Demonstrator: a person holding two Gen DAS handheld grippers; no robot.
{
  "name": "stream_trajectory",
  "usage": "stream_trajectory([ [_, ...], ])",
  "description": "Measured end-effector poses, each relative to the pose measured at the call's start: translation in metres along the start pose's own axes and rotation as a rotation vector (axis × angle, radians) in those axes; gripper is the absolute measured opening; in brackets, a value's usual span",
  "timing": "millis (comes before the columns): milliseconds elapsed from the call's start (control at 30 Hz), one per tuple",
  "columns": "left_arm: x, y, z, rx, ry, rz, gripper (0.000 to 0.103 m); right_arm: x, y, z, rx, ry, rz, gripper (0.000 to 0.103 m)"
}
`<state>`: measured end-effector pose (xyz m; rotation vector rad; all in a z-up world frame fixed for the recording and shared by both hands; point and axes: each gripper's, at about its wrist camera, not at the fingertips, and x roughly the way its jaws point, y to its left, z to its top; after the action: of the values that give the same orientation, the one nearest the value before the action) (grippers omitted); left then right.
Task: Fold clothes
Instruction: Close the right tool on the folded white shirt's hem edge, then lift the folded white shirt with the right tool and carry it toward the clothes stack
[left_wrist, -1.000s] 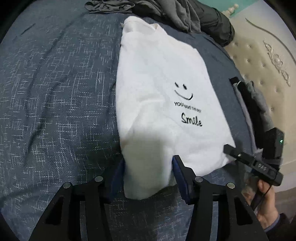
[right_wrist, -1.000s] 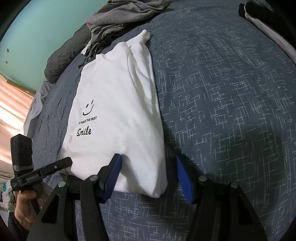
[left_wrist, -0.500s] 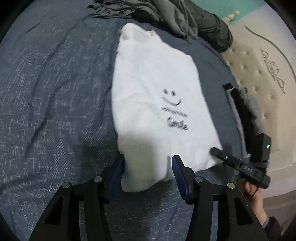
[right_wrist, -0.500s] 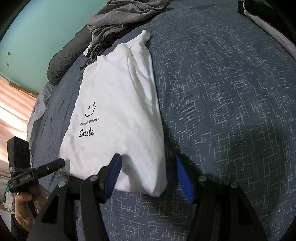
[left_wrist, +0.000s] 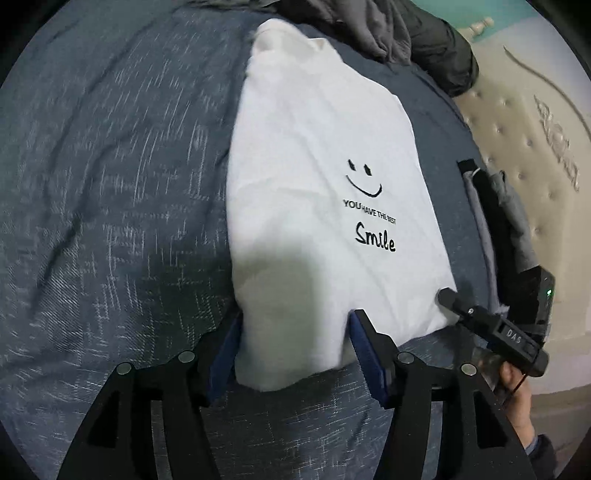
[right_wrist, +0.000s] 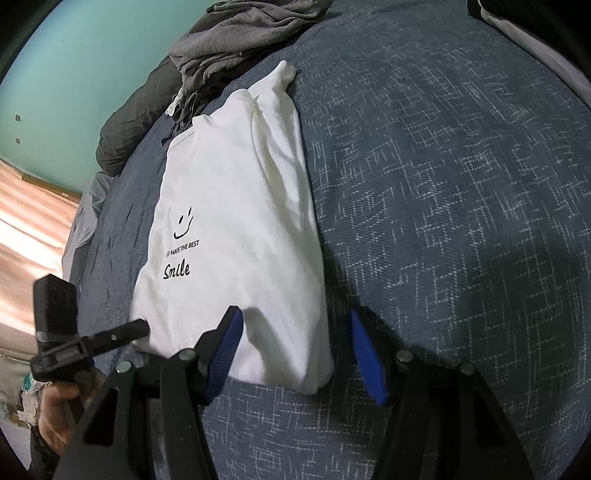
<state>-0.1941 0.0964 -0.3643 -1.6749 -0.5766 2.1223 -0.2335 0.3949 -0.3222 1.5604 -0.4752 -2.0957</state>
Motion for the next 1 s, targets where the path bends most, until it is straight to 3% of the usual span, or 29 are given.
stream_trajectory([
  [133,0.003,0.006,0.001,-0.01,-0.004,-0.03,0.063,0.002,0.001,0.002,0.002,0.007,0.0,0.06],
  [400,-0.004,0.001,-0.004,0.029,-0.039,-0.027,0.043,0.01,0.007,0.003,-0.006,0.021,0.018,0.061],
  [500,-0.005,-0.004,-0.007,0.051,-0.049,-0.012,0.042,0.014,0.014,0.001,-0.022,0.039,0.041,0.053],
  [767,0.002,0.002,-0.004,0.04,-0.021,-0.01,0.046,0.021,0.017,0.002,-0.017,0.048,0.041,0.051],
  [900,0.003,0.001,-0.003,0.047,-0.015,-0.009,0.046,0.024,0.02,0.002,-0.031,0.055,0.045,0.038],
  [933,0.001,0.0,-0.003,0.056,-0.018,-0.005,0.046,0.024,0.021,0.002,-0.033,0.055,0.05,0.025],
  [1000,-0.002,-0.004,-0.004,0.071,-0.025,0.001,0.042,0.023,0.025,0.002,-0.053,0.049,0.052,0.017],
])
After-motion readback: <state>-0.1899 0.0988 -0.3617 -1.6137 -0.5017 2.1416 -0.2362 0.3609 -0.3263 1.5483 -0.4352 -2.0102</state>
